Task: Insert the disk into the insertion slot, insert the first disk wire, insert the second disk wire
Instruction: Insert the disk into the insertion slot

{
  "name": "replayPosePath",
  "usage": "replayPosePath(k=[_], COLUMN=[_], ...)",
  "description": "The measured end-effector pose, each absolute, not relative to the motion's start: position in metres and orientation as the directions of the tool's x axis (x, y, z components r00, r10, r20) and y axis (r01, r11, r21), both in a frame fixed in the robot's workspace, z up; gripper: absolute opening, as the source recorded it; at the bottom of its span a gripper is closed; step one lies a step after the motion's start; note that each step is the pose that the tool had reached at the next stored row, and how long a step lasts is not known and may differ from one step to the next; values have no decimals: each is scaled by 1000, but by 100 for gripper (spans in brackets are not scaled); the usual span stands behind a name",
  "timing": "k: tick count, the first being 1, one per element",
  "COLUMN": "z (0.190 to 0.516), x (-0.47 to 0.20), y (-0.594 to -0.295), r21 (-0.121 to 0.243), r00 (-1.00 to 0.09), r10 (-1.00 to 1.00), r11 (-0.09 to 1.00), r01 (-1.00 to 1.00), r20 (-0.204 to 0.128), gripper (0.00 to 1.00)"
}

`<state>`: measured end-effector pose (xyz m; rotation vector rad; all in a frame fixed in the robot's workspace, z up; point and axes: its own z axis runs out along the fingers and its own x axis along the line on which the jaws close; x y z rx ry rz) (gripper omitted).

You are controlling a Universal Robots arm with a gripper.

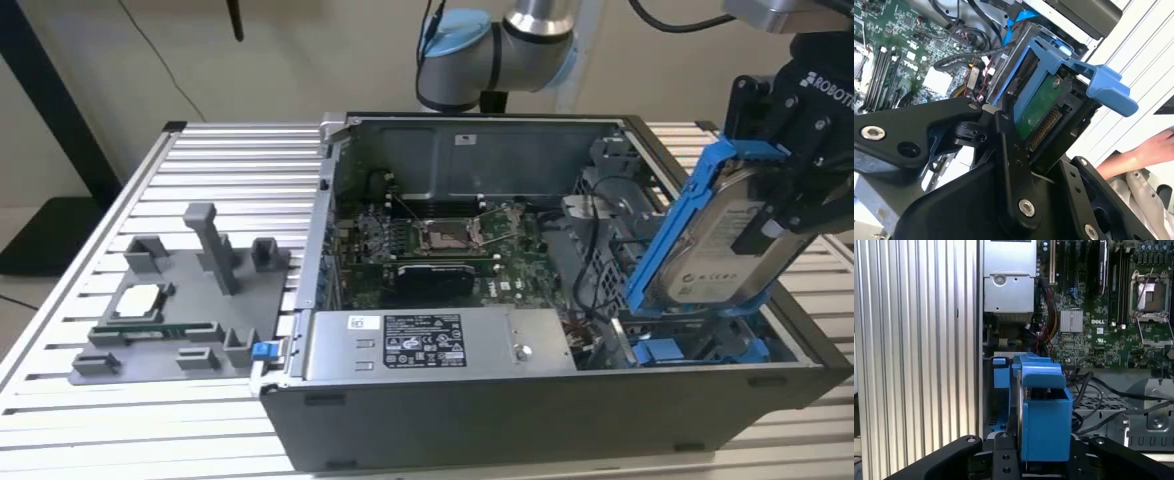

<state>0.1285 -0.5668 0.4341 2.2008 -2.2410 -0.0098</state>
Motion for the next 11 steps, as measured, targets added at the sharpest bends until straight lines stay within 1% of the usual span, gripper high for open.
replayPosePath(k=[11], z=[424], x=[132], y=[-568], r21=[5], r00=[-18], r10=[-1000], r11=[18], r01=[-1000], r20=[-3], gripper=[0])
